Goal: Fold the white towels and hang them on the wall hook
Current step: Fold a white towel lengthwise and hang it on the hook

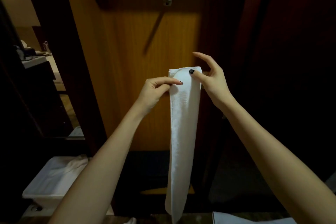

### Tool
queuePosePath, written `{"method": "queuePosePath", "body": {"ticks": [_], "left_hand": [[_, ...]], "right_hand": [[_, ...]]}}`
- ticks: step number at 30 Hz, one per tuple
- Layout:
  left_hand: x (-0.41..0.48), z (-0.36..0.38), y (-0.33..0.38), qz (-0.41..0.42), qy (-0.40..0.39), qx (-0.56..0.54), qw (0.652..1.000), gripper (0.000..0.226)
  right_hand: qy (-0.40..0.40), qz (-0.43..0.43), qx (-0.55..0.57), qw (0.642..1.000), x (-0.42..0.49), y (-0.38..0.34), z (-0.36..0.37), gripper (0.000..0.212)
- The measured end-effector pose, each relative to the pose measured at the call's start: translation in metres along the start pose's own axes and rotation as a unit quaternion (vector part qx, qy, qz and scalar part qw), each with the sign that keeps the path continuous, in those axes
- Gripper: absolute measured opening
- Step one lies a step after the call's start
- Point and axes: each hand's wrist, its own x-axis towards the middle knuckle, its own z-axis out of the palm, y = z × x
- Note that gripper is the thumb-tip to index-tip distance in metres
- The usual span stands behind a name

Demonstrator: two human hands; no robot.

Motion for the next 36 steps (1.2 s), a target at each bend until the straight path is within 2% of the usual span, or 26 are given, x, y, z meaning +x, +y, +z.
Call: {"method": "queuePosePath", "body": {"ticks": [2,7,9,12,18,21,23,26,28,30,33,36], "left_hand": [[-0.001,0.005,-0.001,-0.004,-0.009,0.005,1.000,0.029],[0.009,0.019,0.004,0.007,0.051,-0.053,0.997,0.029],[0.018,0.018,0.010,0.014,0.062,-0.071,0.995,0.028],[0.030,0.014,0.018,0.016,0.063,-0.057,0.996,0.027],[0.034,0.017,0.018,-0.008,0.092,-0.060,0.994,0.025],[0.010,0.017,-0.001,-0.038,0.132,0.011,0.990,0.025],[-0.013,0.019,-0.020,-0.031,0.128,0.062,0.989,0.015],[-0.041,0.026,-0.042,-0.047,0.111,0.071,0.990,0.008],[-0.052,0.029,-0.053,-0.056,0.131,0.071,0.987,0.006],[-0.057,0.030,-0.061,-0.055,0.153,0.075,0.984,0.008],[-0.060,0.032,-0.066,-0.068,0.122,0.088,0.986,0.011],[-0.055,0.033,-0.068,-0.086,0.098,0.078,0.988,0.026]], "right_hand": [[0.003,0.019,0.008,1.000,0.001,0.003,-0.005,0.048],[-0.086,0.066,0.147,0.983,-0.011,0.013,-0.020,0.055],[-0.123,0.088,0.179,0.972,-0.024,0.020,-0.022,0.046],[-0.159,0.096,0.162,0.969,-0.035,0.029,-0.019,0.032],[-0.135,0.084,0.153,0.975,-0.025,0.026,-0.011,0.032],[-0.096,0.063,0.143,0.983,-0.016,0.023,-0.005,0.034],[-0.078,0.058,0.144,0.985,-0.011,0.022,-0.003,0.037],[-0.077,0.057,0.138,0.986,-0.005,0.021,0.000,0.038],[-0.077,0.062,0.133,0.986,-0.003,0.019,0.002,0.039],[-0.070,0.065,0.135,0.986,-0.001,0.015,0.002,0.041],[-0.067,0.068,0.139,0.986,0.004,0.006,0.000,0.044],[-0.064,0.071,0.143,0.985,0.009,0.002,-0.002,0.046]]}}
